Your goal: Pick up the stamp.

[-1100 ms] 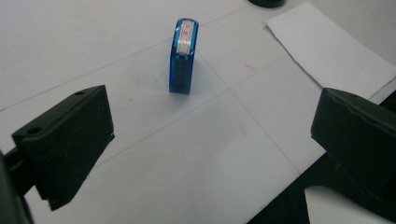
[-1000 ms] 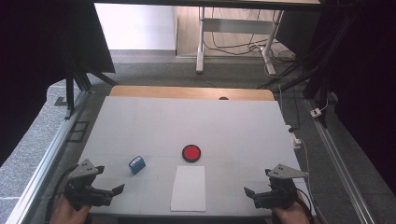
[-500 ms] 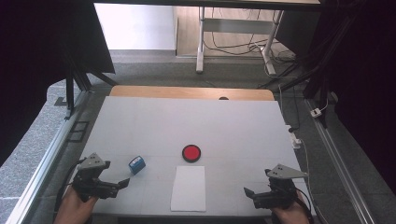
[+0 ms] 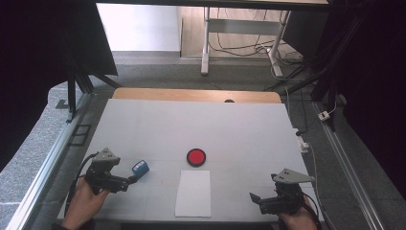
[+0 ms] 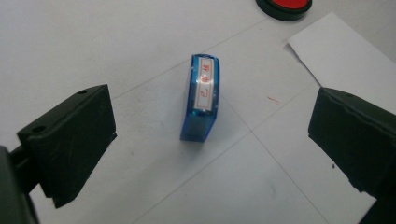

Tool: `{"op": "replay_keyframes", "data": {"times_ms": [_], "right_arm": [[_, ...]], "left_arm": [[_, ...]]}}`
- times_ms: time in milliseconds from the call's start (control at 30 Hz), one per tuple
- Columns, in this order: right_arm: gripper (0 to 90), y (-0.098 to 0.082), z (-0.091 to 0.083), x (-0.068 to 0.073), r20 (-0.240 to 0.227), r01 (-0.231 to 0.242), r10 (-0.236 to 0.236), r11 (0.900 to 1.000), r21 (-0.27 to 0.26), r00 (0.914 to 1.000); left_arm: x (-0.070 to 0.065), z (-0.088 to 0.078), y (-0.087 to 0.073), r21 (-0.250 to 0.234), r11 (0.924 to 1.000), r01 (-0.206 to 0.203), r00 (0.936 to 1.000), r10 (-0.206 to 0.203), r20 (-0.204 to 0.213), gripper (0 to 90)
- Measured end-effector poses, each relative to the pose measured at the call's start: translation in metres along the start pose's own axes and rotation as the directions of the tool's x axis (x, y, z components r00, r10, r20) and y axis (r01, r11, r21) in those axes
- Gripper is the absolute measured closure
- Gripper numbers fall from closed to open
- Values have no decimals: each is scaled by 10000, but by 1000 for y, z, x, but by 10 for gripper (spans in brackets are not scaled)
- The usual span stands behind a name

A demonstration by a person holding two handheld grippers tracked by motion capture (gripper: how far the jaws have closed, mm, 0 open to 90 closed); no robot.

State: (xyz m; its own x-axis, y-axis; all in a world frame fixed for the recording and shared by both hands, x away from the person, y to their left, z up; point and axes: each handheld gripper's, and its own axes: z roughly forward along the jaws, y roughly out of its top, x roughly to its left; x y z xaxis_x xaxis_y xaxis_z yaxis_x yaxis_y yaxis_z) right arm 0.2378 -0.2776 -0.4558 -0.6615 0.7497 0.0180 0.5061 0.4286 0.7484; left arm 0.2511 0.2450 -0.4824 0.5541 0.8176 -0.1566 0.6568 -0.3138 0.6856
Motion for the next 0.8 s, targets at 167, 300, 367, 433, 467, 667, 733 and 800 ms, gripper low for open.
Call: {"op": "replay_keyframes", "data": {"times_ms": [167,300,367,433,467,667,733,800], "right_arm": [[0,0,0,0,-19,34,-34,10000,34,10000],[0,0,0,0,-26,58,-58,9999,83,10000],[0,0,1,1,-11,47,-47,10000,80,10000],[0,0,1,1,-13,53,-53,9999,91,10000],[0,0,1,1,-15,54,-54,9999,99,10000],[0,0,1,1,-30,47,-47,9999,115,10000],[0,0,1,1,-35,49,-48,9999,123,10000],[0,0,1,1,-32,54,-54,9999,129,10000]], "left_arm": [[3,8,7,101,9998,-161,9998,162,-89,19],[3,12,9,226,9991,-354,9993,357,-133,17],[4,18,12,336,9983,-471,9989,473,-61,8],[5,20,13,397,9979,-513,9987,516,-51,7],[5,23,15,500,9967,-638,9979,641,-39,7],[6,31,21,659,9953,-712,9975,707,92,2],[7,36,22,775,9940,-774,9969,760,210,0],[7,37,23,808,9936,-789,9968,773,224,0]]}}
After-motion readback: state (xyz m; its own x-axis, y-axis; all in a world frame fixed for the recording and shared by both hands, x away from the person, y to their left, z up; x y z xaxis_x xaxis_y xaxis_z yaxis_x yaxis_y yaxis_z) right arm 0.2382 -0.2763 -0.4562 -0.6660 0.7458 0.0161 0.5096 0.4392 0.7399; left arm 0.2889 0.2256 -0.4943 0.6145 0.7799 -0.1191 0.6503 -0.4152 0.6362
